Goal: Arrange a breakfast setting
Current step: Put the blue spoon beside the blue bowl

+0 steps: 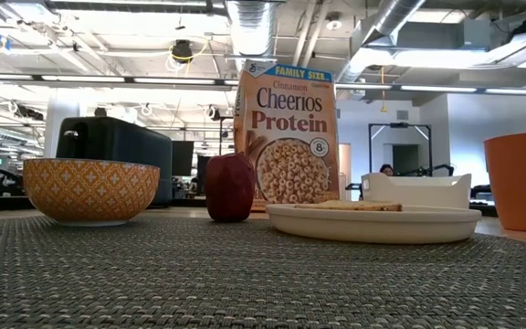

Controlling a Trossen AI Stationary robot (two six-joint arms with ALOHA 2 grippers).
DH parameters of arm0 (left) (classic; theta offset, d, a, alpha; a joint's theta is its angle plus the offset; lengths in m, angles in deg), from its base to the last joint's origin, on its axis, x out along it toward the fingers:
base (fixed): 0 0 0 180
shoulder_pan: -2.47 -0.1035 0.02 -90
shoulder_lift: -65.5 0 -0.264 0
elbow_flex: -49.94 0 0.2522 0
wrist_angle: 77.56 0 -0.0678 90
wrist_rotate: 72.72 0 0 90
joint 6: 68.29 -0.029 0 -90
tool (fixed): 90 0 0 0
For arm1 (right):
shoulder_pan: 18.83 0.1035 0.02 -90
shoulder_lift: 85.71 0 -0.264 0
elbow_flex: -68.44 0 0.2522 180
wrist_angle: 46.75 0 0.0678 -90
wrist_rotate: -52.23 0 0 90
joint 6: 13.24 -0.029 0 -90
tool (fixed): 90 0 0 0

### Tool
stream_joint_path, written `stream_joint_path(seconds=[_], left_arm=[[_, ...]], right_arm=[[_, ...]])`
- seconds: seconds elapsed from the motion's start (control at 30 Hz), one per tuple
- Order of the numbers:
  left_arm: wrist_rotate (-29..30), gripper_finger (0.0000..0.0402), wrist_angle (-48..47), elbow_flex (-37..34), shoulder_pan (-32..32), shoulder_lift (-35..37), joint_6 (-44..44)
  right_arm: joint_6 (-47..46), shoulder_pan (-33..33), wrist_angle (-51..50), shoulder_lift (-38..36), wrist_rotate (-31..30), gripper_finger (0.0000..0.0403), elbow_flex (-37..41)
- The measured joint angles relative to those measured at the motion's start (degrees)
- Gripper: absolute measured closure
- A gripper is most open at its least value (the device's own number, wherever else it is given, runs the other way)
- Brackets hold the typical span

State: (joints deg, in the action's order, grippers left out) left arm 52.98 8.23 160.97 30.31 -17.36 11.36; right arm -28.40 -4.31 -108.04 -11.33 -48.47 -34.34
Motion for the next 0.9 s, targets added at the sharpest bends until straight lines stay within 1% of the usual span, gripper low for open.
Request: stream_joint_path(seconds=[0.13, 0.23, 0.3, 0.37, 0.5, 0.6, 0.77, 0.9], left_arm=[[-0.5, 0.0401, -9.5, -0.1, 0.1, 0.1, 7.9], [-0.9, 0.0401, -8.2, -3.3, -0.6, 1.9, 9.6], [-1.8, 0.0401, -6.5, -7.5, -1.2, 4.3, 11.0], [-2.2, 0.0401, -3.8, -13.3, -1.6, 7.5, 13.3], [-4.5, 0.0401, 7.6, -26.3, -1.9, 15.5, 16.1], [-7.6, 0.0401, 12.1, -34.6, -2.3, 20.5, 18.1], [-10.3, 0.0401, 14.3, -44.0, -2.3, 25.5, 23.0], [-10.6, 0.0401, 17.6, -50.2, -2.5, 27.9, 25.2]], right_arm=[[-0.5, 0.2, 1.2, -0.2, 0.1, 0.0247, 2.6], [-0.6, 0.1, 2.1, 0.0, 0.1, 0.0249, 4.3], [-1.3, 0.0, 4.1, -0.1, 0.0, 0.025, 6.0], [-1.9, 0.1, 4.6, -0.1, 0.1, 0.025, 7.0], [-2.5, 0.2, 4.8, -0.1, 0.3, 0.025, 7.1], [-2.6, 0.4, 4.6, -0.1, 0.3, 0.025, 7.1], [-2.9, 0.5, 4.7, -0.1, 0.3, 0.025, 7.1], [-3.0, 0.4, 4.7, -0.1, 0.2, 0.025, 7.1]])
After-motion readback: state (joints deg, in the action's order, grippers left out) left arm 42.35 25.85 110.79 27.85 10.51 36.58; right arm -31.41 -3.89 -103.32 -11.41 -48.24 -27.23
